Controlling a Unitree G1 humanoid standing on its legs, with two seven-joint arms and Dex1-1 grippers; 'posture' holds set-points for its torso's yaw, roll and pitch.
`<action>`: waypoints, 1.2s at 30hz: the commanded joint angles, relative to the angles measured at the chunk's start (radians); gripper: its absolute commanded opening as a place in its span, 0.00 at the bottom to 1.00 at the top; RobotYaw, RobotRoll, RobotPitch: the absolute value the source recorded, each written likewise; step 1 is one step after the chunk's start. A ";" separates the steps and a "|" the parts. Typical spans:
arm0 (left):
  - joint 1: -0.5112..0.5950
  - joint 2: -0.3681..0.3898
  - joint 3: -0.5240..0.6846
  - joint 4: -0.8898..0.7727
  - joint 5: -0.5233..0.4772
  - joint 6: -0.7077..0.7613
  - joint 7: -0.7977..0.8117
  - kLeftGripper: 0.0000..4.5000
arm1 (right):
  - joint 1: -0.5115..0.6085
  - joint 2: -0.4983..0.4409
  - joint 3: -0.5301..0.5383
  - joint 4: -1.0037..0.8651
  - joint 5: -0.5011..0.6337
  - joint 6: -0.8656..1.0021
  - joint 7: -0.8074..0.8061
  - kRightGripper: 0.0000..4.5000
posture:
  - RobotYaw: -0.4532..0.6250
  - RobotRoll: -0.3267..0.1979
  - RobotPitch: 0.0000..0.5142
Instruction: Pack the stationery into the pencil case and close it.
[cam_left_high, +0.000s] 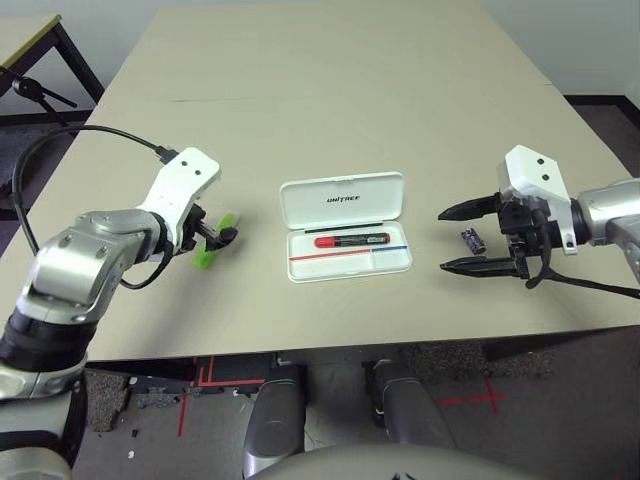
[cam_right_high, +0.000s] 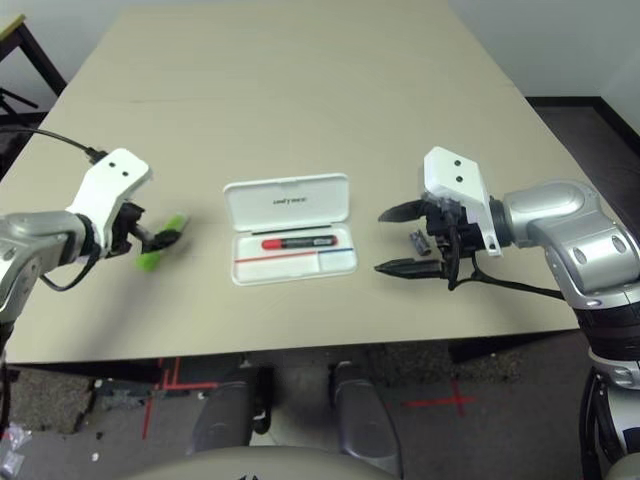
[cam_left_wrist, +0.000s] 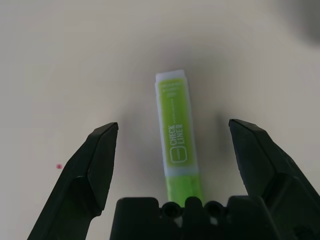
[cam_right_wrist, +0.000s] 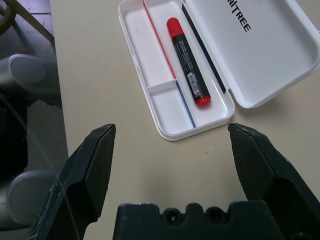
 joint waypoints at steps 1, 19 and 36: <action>-0.027 -0.019 0.005 0.058 0.016 0.044 0.025 1.00 | 0.006 0.000 0.015 0.000 -0.006 -0.009 -0.005 1.00 | 0.43 0.62 0.27; -0.004 -0.048 -0.040 0.147 0.036 0.042 0.040 1.00 | 0.024 -0.011 0.004 -0.019 -0.004 -0.009 -0.022 1.00 | 0.40 0.62 0.27; -0.011 -0.043 -0.028 0.128 0.013 0.093 0.007 0.24 | 0.013 -0.009 0.006 -0.013 -0.009 -0.018 -0.027 1.00 | 0.40 0.62 0.26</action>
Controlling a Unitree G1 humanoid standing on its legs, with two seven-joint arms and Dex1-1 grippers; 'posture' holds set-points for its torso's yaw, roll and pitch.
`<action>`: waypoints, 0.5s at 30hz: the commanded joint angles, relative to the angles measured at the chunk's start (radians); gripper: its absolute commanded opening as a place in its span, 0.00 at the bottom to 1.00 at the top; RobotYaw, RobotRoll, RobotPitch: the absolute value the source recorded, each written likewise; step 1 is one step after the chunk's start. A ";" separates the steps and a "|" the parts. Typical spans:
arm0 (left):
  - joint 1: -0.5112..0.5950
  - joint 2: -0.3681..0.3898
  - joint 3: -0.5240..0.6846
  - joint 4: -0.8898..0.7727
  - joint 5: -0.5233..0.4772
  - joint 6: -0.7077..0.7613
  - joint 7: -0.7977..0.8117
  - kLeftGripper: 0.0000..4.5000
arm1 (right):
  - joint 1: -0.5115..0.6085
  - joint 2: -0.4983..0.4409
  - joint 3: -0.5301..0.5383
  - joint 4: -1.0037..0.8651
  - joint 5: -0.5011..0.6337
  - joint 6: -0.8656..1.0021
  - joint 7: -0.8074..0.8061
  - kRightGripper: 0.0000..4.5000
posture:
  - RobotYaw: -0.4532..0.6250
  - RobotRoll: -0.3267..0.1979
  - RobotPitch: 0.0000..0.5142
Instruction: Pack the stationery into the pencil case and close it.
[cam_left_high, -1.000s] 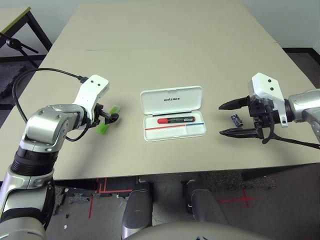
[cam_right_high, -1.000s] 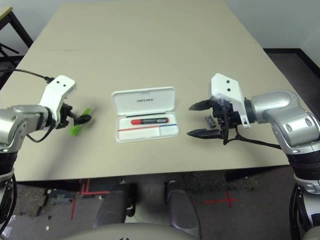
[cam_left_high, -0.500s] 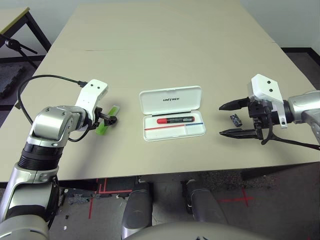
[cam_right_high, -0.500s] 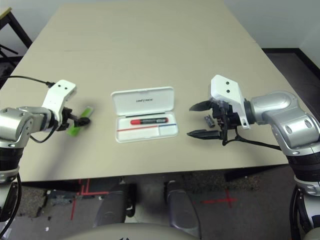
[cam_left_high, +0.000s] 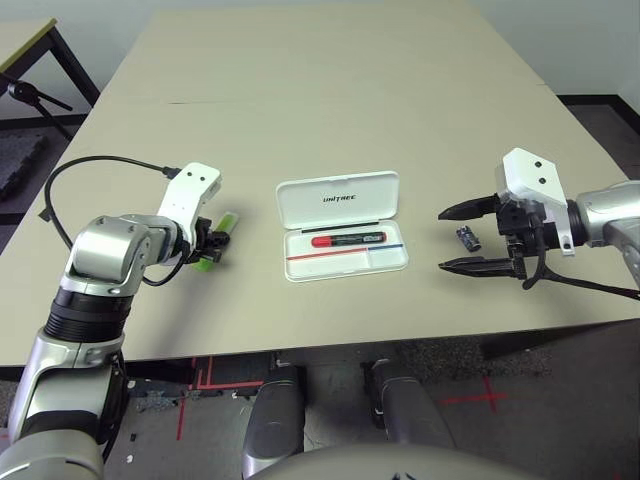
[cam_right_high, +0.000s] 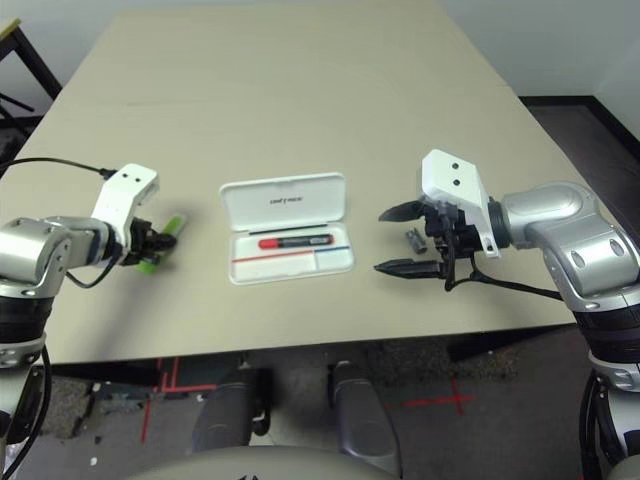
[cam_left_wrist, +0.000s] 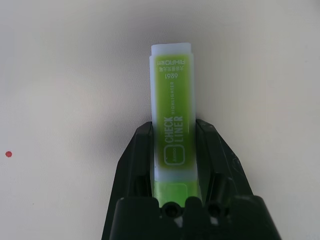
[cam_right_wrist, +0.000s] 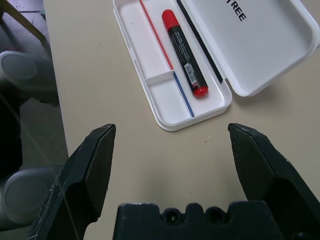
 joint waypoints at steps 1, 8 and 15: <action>0.013 0.024 -0.026 -0.001 -0.002 0.012 -0.016 0.24 | -0.003 -0.005 0.006 -0.002 -0.007 -0.011 -0.003 1.00 | 0.40 0.62 0.26; 0.054 0.214 -0.074 -0.147 -0.066 -0.134 -0.234 0.24 | -0.008 -0.003 0.015 0.011 -0.009 -0.016 0.004 1.00 | 0.41 0.62 0.26; 0.204 0.400 -0.087 -0.335 -0.088 -0.387 -0.466 0.24 | -0.026 0.005 0.028 0.036 -0.024 -0.032 0.006 1.00 | 0.42 0.62 0.25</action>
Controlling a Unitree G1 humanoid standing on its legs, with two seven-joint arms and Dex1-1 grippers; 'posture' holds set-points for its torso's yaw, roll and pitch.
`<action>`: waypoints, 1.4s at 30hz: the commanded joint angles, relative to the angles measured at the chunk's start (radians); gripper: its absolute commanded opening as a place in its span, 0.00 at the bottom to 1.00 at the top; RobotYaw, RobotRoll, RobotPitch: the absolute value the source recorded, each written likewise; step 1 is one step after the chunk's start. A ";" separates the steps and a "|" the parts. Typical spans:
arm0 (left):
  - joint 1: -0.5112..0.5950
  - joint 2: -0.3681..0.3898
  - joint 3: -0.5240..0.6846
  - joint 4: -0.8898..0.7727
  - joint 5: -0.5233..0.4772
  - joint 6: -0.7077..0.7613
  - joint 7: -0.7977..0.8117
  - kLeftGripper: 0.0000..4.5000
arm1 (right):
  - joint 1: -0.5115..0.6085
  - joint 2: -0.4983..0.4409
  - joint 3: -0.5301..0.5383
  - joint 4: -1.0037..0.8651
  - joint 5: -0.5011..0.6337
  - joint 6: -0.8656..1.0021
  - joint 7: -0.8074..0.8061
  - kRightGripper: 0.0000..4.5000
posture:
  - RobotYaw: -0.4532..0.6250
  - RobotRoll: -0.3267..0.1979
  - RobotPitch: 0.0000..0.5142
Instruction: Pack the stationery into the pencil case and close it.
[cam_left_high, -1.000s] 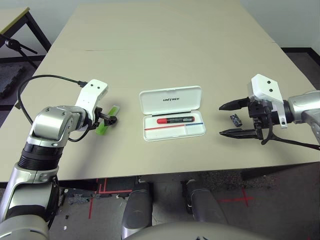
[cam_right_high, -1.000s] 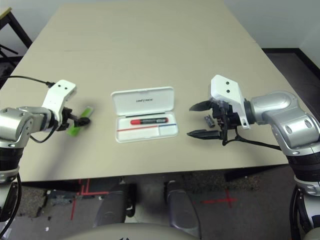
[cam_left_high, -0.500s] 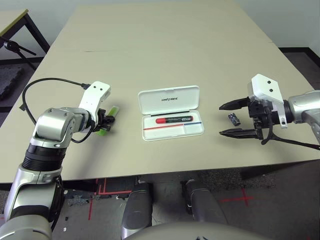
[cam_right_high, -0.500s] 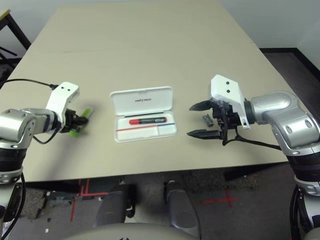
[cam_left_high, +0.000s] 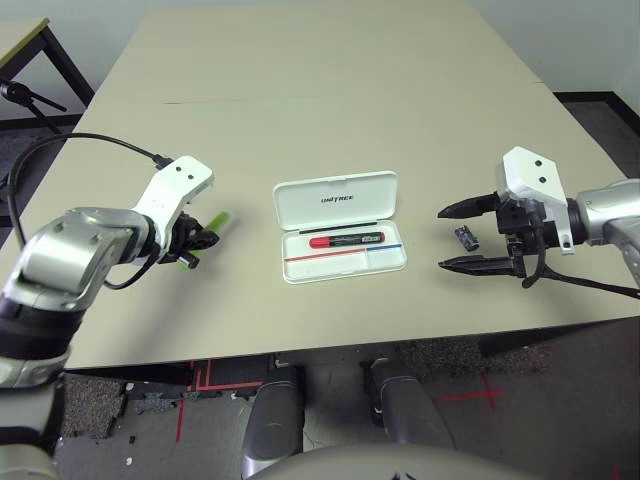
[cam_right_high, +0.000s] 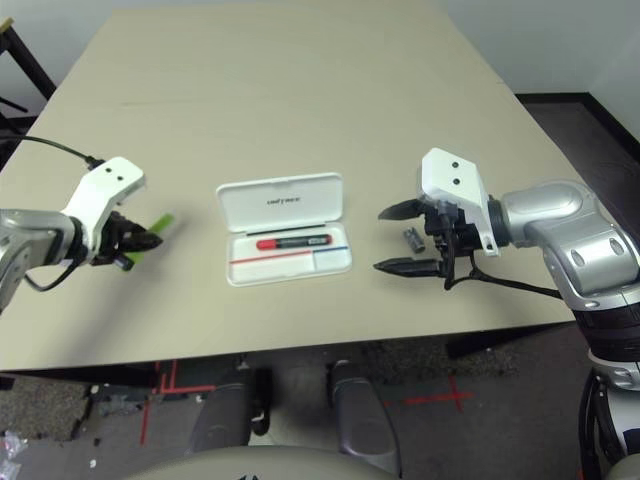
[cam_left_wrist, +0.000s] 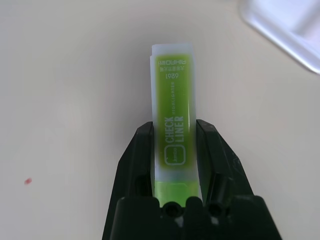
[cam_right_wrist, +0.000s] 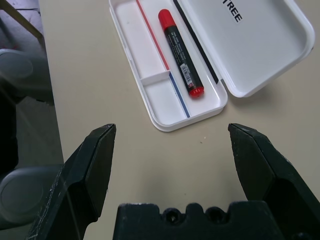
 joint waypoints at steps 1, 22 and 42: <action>0.067 0.077 -0.015 -0.101 -0.010 -0.125 -0.120 0.24 | -0.008 0.001 0.017 0.018 -0.015 -0.016 0.005 1.00 | 0.42 0.62 0.25; -0.265 -0.198 -0.383 -0.143 0.164 -0.233 -0.175 0.24 | -0.017 -0.008 0.023 0.028 -0.029 -0.024 0.009 1.00 | 0.40 0.62 0.24; -0.365 -0.366 -0.499 0.021 0.286 -0.265 -0.205 0.24 | 0.025 -0.029 0.002 -0.011 -0.016 -0.011 -0.012 1.00 | 0.36 0.62 0.26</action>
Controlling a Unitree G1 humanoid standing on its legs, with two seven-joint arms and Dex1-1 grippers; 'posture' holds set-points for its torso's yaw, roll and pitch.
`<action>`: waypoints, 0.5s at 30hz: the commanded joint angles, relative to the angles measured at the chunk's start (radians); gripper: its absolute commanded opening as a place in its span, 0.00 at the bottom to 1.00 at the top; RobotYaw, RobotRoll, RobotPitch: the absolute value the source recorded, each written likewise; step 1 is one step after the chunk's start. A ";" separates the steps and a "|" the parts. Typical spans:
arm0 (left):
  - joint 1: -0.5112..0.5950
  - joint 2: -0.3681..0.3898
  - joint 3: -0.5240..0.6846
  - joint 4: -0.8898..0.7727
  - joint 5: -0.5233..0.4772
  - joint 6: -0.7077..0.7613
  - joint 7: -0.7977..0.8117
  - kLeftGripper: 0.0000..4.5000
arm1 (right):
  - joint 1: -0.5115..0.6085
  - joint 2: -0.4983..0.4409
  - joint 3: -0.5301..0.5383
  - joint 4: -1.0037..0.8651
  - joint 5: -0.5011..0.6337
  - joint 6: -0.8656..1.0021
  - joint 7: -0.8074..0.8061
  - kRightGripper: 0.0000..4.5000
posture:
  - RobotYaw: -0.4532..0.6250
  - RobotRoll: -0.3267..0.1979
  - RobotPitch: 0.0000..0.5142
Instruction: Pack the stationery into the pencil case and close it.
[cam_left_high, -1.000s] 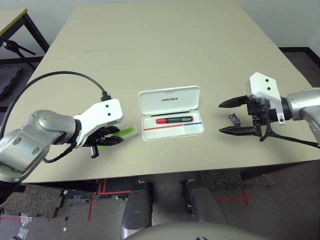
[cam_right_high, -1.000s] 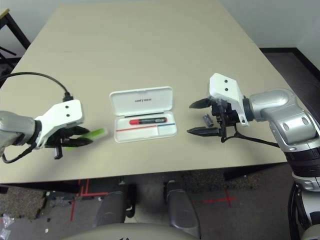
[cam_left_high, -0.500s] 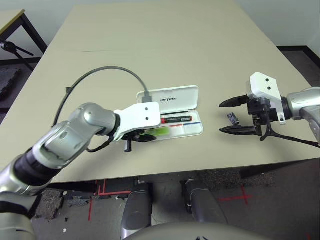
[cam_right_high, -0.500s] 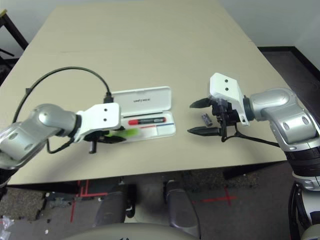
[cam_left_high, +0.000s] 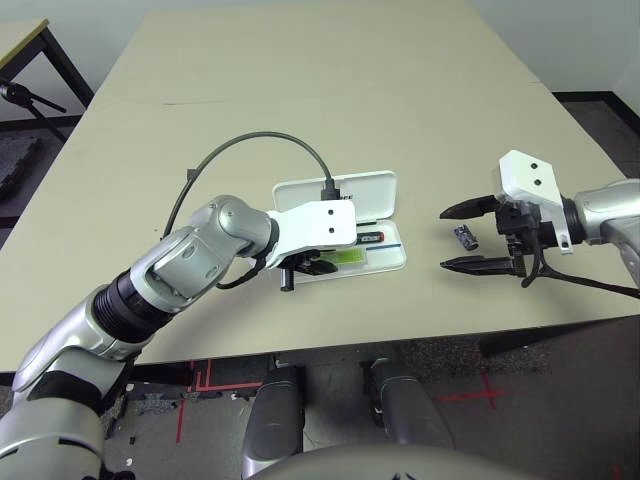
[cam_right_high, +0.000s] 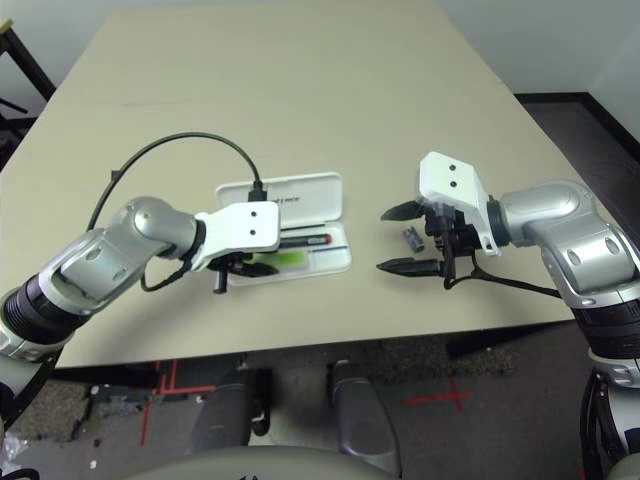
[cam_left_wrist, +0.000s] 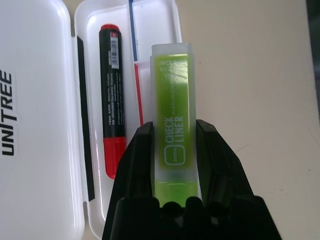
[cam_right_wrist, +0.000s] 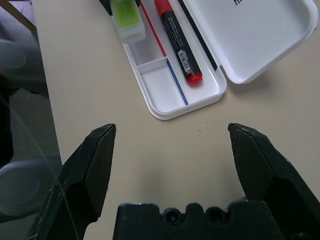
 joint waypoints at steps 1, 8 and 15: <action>-0.005 -0.014 -0.019 0.013 0.021 -0.015 -0.009 0.24 | 0.010 -0.011 -0.011 -0.022 0.004 0.005 -0.001 1.00 | 0.36 0.62 0.26; 0.007 -0.026 -0.019 0.026 0.034 -0.020 -0.013 0.24 | 0.012 -0.011 -0.008 -0.026 0.006 0.007 -0.002 1.00 | 0.36 0.62 0.27; 0.017 -0.018 -0.016 0.019 0.035 -0.016 -0.015 0.55 | 0.014 -0.010 -0.008 -0.026 0.005 0.006 -0.003 1.00 | 0.36 0.62 0.27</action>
